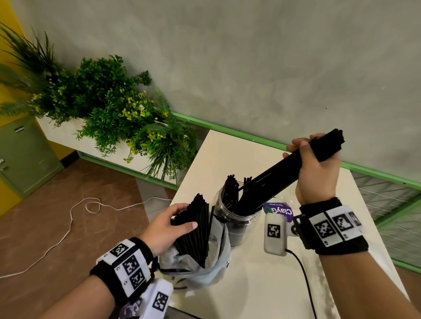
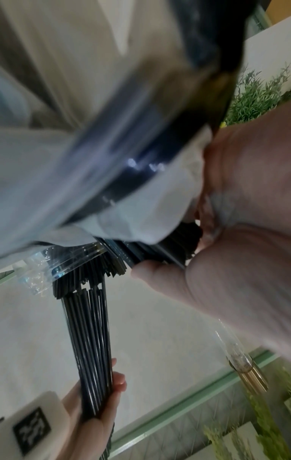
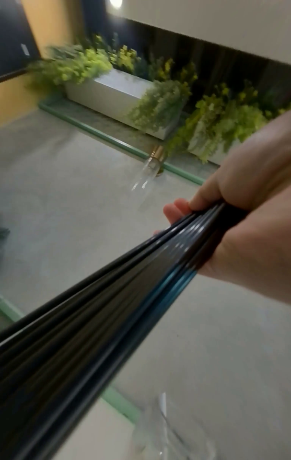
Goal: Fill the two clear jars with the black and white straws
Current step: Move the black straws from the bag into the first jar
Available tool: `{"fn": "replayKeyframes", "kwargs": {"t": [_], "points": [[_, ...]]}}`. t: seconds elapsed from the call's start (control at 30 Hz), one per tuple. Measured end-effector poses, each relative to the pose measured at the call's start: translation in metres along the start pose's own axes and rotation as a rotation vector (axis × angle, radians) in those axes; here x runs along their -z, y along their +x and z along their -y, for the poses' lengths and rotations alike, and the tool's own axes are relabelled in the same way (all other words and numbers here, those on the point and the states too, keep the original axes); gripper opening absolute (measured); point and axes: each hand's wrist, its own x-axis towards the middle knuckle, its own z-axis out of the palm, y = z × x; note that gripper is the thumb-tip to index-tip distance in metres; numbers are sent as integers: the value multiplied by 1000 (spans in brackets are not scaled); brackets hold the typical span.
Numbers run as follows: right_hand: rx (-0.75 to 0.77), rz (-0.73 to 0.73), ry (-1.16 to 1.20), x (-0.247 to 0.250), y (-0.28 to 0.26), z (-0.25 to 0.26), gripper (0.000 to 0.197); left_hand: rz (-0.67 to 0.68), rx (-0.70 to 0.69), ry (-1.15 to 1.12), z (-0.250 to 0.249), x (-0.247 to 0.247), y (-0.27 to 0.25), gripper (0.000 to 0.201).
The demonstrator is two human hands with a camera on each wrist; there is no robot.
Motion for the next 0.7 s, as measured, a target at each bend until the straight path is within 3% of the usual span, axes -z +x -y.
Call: {"fn": "replayKeyframes", "kwargs": {"t": [0.37, 0.47, 0.53, 0.7], "points": [[145, 56, -6, -22, -16, -11, 24, -7, -7, -15, 2, -1, 1, 67], [175, 37, -60, -25, -18, -21, 25, -6, -8, -23, 2, -1, 2, 59], [155, 22, -96, -25, -21, -33, 27, -5, -10, -29, 1, -2, 1, 52], [77, 86, -130, -26, -34, -50, 26, -13, -4, -40, 3, -1, 2, 61]]}}
